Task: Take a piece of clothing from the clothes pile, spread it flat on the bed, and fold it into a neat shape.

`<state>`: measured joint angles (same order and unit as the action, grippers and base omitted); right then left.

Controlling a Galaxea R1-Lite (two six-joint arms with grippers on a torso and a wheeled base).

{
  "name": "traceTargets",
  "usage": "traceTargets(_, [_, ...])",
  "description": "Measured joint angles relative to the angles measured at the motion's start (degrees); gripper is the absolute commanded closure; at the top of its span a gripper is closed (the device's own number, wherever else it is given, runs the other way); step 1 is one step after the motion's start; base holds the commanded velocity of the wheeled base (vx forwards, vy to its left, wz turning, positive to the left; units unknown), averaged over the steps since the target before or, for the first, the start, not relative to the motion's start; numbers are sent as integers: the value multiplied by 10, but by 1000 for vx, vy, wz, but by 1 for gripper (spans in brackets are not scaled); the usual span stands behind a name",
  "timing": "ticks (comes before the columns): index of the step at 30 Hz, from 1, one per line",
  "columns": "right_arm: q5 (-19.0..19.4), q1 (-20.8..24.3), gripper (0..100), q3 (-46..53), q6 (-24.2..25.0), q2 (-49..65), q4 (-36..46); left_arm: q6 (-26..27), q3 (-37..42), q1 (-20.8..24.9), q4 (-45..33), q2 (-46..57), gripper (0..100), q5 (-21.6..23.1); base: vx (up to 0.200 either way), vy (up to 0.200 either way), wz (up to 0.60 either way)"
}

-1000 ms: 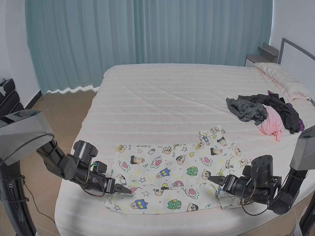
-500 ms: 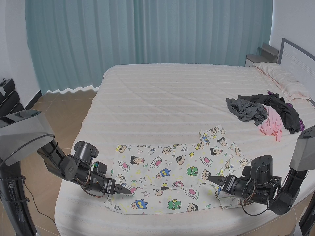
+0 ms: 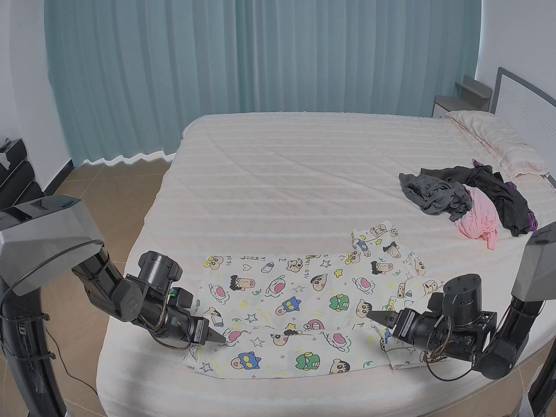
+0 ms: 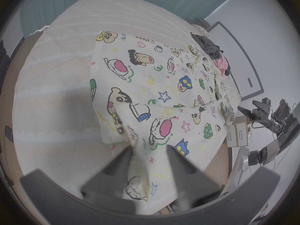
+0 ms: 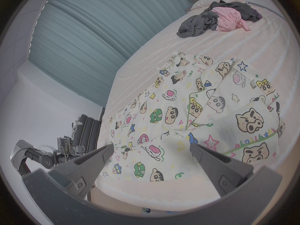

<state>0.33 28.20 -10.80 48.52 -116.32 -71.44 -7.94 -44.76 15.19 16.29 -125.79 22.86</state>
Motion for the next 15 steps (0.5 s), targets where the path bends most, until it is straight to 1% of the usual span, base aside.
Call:
traceTargets(5, [0,0,0,0,0,1,0,-6,3,1,0,0,100,-2,0,0,0])
traceTargets(11, [0,0,0,0,0,2,0,-49,7,0,-5,7,100,-5,0,0,0])
traceTargets(15, [-1,0,0,0,0,2,0,-60,19,-2,-12,27,100,-5,0,0,0])
